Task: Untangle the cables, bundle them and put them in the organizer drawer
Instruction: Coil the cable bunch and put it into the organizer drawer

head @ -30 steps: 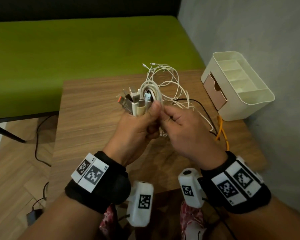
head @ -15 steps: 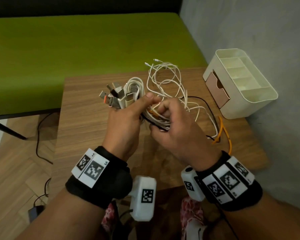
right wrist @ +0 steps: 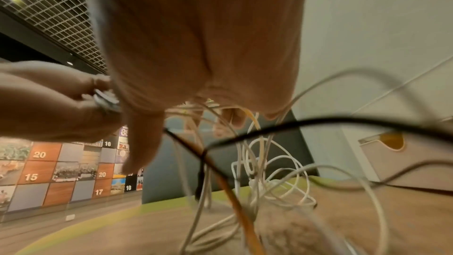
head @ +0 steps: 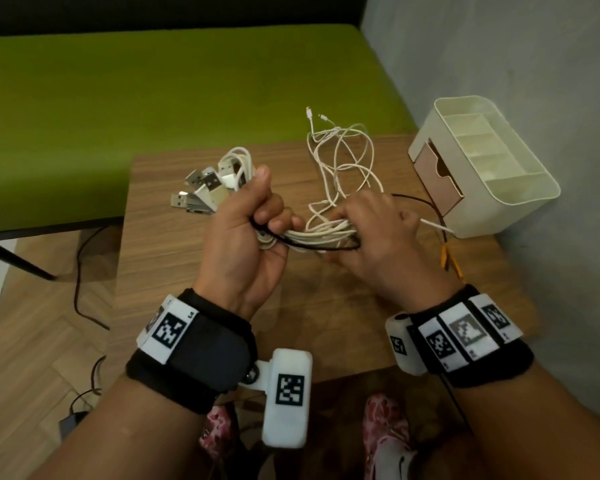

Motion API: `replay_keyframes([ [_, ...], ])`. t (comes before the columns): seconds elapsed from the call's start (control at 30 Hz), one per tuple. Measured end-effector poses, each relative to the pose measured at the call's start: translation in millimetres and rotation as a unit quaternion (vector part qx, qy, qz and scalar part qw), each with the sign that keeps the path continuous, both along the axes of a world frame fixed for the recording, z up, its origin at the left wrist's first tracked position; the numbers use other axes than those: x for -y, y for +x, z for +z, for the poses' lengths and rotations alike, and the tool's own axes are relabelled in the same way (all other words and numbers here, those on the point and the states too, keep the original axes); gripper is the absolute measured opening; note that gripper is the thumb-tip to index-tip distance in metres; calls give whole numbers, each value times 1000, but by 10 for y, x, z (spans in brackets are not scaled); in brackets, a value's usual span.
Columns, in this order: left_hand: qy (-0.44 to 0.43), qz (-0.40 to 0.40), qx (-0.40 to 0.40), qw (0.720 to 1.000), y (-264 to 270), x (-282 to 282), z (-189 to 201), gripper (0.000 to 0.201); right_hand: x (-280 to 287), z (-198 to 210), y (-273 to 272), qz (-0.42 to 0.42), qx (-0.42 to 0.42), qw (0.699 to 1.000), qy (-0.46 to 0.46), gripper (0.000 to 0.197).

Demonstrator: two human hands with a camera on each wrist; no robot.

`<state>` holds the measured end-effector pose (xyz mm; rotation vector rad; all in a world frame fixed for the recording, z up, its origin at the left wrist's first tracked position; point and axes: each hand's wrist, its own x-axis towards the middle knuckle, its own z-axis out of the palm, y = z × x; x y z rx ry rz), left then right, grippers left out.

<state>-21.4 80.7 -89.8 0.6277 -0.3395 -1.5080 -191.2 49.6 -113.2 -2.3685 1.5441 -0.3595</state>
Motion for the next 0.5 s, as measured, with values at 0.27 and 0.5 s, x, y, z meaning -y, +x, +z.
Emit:
replay_keyframes([
  [0.27, 23, 63, 14, 998, 84, 75, -51, 32, -318, 321, 128, -41, 283, 958, -11, 34],
  [0.5, -28, 13, -31, 999, 66, 24, -53, 38, -409, 181, 268, -20, 369, 887, 276, 56],
])
